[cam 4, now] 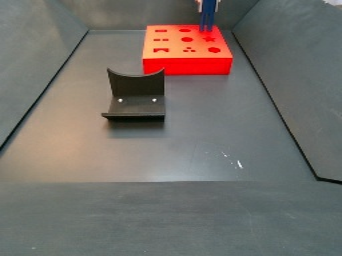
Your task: Insert the square-circle object.
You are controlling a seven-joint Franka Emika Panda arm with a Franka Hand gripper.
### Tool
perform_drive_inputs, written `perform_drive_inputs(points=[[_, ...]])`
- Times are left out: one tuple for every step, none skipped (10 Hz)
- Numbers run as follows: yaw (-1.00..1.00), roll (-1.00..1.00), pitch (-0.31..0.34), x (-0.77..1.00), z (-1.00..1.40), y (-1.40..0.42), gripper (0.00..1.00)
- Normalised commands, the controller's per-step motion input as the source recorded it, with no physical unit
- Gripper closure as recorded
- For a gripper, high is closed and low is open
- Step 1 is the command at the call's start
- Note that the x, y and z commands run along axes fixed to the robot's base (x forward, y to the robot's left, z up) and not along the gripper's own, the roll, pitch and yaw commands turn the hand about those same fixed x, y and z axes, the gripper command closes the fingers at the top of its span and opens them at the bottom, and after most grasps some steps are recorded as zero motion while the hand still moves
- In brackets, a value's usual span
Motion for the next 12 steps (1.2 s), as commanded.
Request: perform_drive_inputs(points=[[-0.03, -0.21, -0.050, -0.18, -0.55, 0.00, 1.00], [-0.01, -0.25, -0.044, -0.11, -0.55, 0.00, 1.00], [-0.02, -0.30, -0.030, 0.00, -0.55, 0.03, 1.00], [0.00, -0.30, 0.000, 0.02, -0.54, 0.05, 1.00], [0.00, -0.28, 0.000, 0.04, -0.62, 0.12, 1.00], [0.00, -0.24, 0.000, 0.01, -0.70, 0.19, 1.00], [0.00, -0.13, 0.000, 0.00, -0.91, 0.10, 1.00], [0.00, -0.10, 0.000, 0.00, -0.98, 0.09, 1.00], [0.00, -0.12, 0.000, 0.00, -0.79, 0.05, 1.00], [0.00, -0.12, -0.050, 0.00, -0.02, 0.03, 1.00], [0.00, 0.00, -0.004, 0.00, 0.00, 0.00, 1.00], [0.00, 0.01, 0.000, 0.00, -0.06, -0.05, 1.00]])
